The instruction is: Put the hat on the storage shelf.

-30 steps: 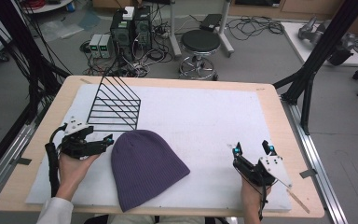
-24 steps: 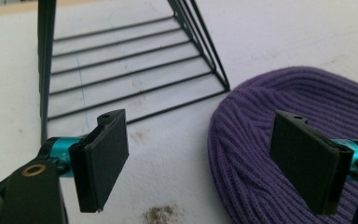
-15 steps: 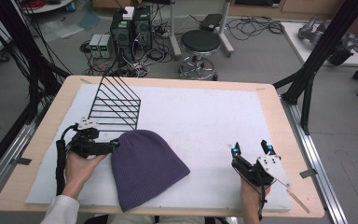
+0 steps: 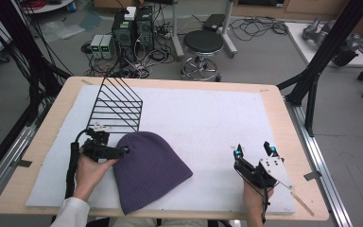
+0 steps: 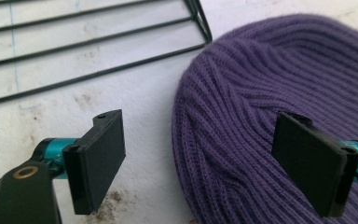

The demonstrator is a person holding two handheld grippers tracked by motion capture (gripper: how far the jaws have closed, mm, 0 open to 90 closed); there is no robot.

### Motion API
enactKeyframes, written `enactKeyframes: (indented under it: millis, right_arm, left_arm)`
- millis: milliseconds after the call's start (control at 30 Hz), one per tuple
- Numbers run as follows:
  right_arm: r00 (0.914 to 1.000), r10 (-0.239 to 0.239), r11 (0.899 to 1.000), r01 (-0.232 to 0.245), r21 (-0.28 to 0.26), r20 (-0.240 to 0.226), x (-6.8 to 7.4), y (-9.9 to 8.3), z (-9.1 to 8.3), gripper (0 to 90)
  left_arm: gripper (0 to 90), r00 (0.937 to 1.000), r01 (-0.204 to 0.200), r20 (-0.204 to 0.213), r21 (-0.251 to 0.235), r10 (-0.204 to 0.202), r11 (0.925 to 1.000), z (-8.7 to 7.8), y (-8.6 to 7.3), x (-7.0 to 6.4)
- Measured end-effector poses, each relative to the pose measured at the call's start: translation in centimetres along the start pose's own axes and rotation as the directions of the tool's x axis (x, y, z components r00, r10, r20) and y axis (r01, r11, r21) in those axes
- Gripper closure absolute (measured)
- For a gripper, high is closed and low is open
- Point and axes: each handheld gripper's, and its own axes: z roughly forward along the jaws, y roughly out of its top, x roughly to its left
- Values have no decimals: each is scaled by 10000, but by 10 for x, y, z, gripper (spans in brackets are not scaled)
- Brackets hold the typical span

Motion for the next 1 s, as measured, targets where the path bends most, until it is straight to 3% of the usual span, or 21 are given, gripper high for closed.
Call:
enactKeyframes:
  millis: [233,367,533,700,900,1000]
  right_arm:
    - [10000,-25,10000,25,11,-6,0,0,0,110]
    - [10000,-14,10000,14,32,-25,0,0,0,110]
    - [10000,-6,9999,7,127,-16,-1,-1,1,110]
    - [10000,-25,9999,25,161,-16,0,-1,2,110]
    - [9999,-110,9997,112,236,-51,1,-1,3,110]
    - [9999,-139,9996,140,252,-34,1,-1,4,110]
  left_arm:
    - [171,9997,260,7,287,-260,9993,12,-4,-4]
    - [162,9993,288,-259,600,-272,9978,19,-6,-6]
    - [170,9984,538,-187,657,-527,9964,25,-7,-9]
    - [163,9961,765,-480,602,-736,9953,28,-8,-15]
    - [212,9946,929,-523,556,-900,9941,26,-9,-18]
    - [304,9946,909,-541,441,-884,9949,25,-10,-20]
